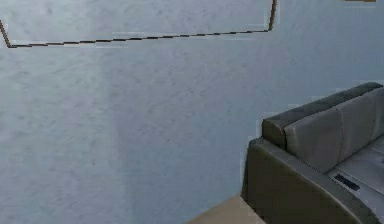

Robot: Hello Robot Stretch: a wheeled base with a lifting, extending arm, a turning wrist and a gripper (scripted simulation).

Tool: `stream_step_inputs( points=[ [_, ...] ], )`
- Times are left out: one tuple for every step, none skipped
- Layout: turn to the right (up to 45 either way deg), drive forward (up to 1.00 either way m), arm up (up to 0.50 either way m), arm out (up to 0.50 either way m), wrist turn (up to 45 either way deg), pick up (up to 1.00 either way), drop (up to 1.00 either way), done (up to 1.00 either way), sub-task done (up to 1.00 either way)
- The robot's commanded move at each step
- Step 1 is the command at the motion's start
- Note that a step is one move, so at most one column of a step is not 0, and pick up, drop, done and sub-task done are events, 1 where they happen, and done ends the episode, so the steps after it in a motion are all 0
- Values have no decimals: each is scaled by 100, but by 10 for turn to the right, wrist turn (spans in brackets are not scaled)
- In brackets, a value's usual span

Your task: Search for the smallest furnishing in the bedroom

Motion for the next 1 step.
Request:
stream_step_inputs(
  points=[
    [450, 0, 0, 0, 0, 0, 0, 0, 0]
  ],
)
